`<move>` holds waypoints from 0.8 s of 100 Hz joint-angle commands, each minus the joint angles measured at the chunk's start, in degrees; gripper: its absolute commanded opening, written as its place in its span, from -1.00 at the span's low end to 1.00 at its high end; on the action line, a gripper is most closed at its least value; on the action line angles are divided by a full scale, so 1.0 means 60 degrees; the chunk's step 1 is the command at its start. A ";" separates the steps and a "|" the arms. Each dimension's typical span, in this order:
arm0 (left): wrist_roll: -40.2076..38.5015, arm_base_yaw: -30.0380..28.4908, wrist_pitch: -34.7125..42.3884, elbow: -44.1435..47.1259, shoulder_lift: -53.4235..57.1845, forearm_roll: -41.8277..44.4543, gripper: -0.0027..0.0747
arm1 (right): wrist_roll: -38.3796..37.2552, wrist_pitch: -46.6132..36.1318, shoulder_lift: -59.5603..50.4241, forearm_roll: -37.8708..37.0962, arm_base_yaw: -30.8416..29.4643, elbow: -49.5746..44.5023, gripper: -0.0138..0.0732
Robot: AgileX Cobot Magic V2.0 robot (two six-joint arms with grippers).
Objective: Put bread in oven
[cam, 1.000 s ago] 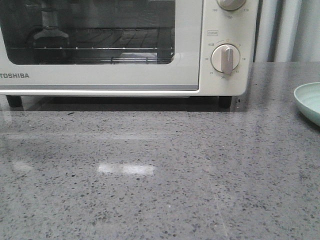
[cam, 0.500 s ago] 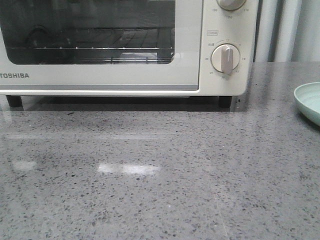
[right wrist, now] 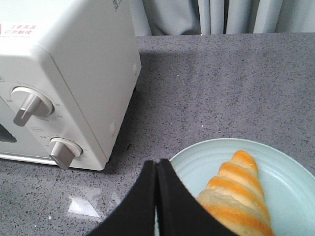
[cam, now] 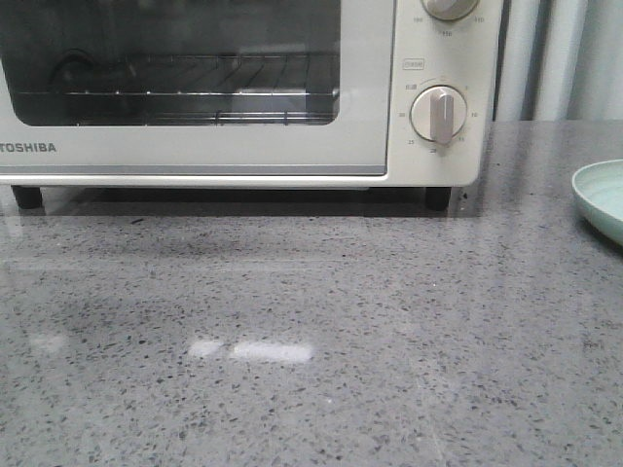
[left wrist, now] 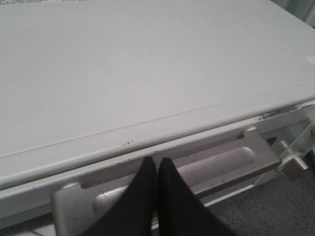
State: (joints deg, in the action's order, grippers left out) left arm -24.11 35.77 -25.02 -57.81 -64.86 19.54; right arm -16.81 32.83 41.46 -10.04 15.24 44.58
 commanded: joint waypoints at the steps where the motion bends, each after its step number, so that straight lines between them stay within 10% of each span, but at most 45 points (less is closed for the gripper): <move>1: 0.0177 0.0075 -0.0594 0.0035 0.0194 -0.0515 -0.99 | 0.0054 -0.0724 0.0023 -0.0187 0.0006 0.0348 -0.86; 40: 0.0299 0.1498 0.0433 0.3025 0.4203 -0.2643 -0.99 | 0.0054 -0.0352 0.0023 -0.0225 0.0006 0.0348 -0.86; 59: 0.0314 0.2080 0.0874 0.3025 0.5976 -0.1331 -0.99 | 0.0054 0.1564 0.0046 -0.0928 0.0006 0.0348 -0.85; 80: 0.0314 0.1825 0.0915 0.3007 0.6229 0.0289 -0.99 | 0.0054 0.2701 0.0046 -0.1239 -0.0013 0.0348 -0.29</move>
State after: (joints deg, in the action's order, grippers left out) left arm -22.31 47.16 -23.83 -38.09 -26.98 18.28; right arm -16.81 49.42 41.46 -15.27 15.24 44.58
